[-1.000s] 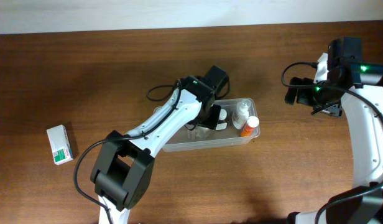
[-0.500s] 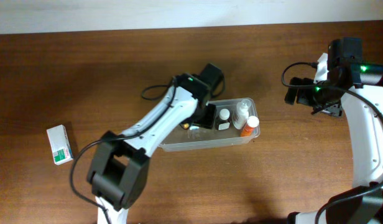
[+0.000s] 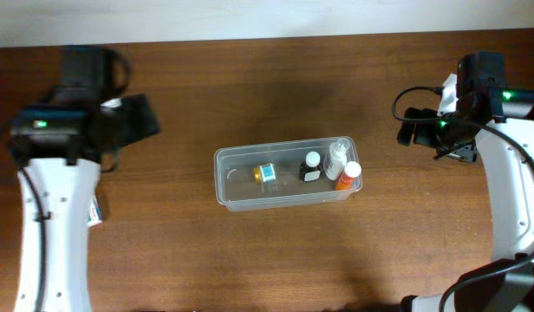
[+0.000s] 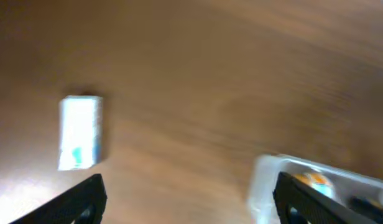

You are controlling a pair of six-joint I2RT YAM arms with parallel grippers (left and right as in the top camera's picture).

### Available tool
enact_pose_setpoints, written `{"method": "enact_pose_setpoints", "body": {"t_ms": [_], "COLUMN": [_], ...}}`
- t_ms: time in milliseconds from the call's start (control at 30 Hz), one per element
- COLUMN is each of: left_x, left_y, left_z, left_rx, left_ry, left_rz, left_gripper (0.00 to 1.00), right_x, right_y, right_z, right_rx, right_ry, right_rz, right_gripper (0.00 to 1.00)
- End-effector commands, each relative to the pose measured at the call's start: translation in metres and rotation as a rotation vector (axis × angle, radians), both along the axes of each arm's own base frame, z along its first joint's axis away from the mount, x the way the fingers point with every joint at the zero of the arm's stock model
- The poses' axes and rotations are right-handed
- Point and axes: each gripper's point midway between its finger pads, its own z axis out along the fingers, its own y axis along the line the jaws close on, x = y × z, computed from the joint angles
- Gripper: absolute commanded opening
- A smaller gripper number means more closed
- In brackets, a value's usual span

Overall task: Pack container
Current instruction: 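Move the left gripper to the white-green box and grasp it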

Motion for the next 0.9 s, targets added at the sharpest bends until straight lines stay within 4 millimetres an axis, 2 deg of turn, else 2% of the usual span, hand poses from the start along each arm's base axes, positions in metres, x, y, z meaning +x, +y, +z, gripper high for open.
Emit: {"method": "enact_pose_setpoints", "body": {"t_ms": [0, 67, 167, 200, 333, 433, 667, 867], "left_x": [-0.011, -0.019, -0.031, -0.038, -0.044, -0.043, -0.040, -0.047], "left_y": [0.062, 0.090, 0.120, 0.139, 0.163, 0.170, 0.171, 0.169], "left_z": [-0.029, -0.048, -0.076, -0.099, -0.143, -0.175, -0.237, -0.271], "left_rx": [0.009, -0.001, -0.019, -0.031, -0.068, -0.079, -0.115, -0.142], "left_ry": [0.108, 0.162, 0.240, 0.296, 0.394, 0.477, 0.622, 0.711], "left_rz": [0.182, 0.265, 0.352, 0.394, 0.451, 0.407, 0.361, 0.356], "left_gripper": [0.87, 0.87, 0.87, 0.87, 0.87, 0.87, 0.87, 0.87], "right_x": [0.000, 0.000, 0.000, 0.000, 0.000, 0.000, -0.002, -0.002], "right_y": [0.000, 0.000, 0.000, 0.000, 0.000, 0.000, 0.001, 0.000], "right_z": [-0.003, -0.003, -0.003, -0.003, -0.003, -0.003, -0.004, -0.004], "right_rx": [0.005, 0.005, 0.005, 0.005, 0.005, 0.005, 0.006, 0.006], "right_ry": [0.007, 0.007, 0.007, 0.007, 0.008, 0.008, 0.015, 0.016], "right_rz": [0.005, 0.005, 0.005, 0.005, 0.005, 0.005, 0.005, 0.006], "right_gripper": [0.99, 0.99, 0.99, 0.99, 0.99, 0.99, 0.99, 0.99]}}
